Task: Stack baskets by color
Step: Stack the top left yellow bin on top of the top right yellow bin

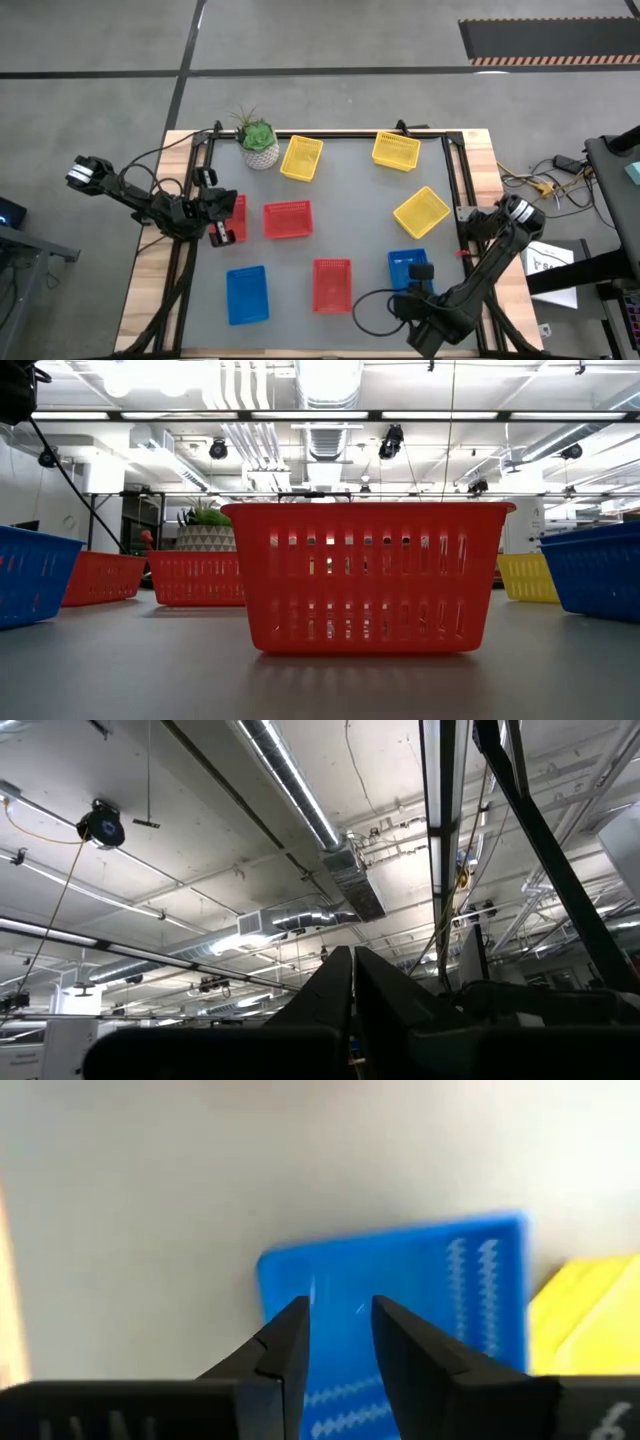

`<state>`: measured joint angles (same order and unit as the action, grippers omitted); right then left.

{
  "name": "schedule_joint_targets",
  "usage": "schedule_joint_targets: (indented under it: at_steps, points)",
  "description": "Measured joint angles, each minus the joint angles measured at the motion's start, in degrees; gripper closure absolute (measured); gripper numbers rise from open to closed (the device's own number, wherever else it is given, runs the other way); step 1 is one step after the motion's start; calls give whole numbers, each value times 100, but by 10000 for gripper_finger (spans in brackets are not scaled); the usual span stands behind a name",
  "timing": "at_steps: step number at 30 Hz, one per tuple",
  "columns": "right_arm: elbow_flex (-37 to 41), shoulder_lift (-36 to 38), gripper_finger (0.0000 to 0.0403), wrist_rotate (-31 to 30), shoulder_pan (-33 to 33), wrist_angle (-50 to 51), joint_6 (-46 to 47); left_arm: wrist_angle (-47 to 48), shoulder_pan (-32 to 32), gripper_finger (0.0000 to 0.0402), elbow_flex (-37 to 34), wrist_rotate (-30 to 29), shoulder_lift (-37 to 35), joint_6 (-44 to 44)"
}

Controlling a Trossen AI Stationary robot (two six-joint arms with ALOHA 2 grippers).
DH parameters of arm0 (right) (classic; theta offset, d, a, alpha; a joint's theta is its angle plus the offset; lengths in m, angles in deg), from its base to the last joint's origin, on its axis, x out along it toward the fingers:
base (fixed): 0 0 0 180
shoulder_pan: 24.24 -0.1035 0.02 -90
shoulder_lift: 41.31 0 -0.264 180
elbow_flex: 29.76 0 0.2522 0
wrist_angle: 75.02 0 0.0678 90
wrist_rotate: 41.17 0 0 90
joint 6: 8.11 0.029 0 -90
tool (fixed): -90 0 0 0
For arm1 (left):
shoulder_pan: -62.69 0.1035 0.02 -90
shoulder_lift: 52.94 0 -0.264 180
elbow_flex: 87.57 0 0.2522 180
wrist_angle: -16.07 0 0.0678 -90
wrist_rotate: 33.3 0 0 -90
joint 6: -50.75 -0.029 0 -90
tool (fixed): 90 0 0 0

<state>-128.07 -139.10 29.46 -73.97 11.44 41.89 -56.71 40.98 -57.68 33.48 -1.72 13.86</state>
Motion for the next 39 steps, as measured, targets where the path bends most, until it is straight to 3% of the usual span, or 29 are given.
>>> schedule_joint_targets:
  at_steps: [5,10,13,20,27,32,39]
  points:
    - [115,289,331,-1038,40,-321,-312,1,1,402,10,0,0,7]
    - [376,565,365,-2540,38,-845,-993,13,0,402,70,22,76,20]
    - [756,796,382,-2882,75,-1322,-1494,0,0,402,104,38,139,22]
    - [2143,1597,394,-3106,345,-2953,-2499,4,0,402,233,42,301,27]
    - [3568,2693,394,-3130,836,-5841,-4568,0,0,402,394,46,640,53]
    - [4471,3470,394,-2684,1184,-7678,-5942,13,0,402,444,31,1086,303]
    - [5369,4365,394,-2615,1542,-9548,-6779,14,0,402,568,-646,1706,1138]
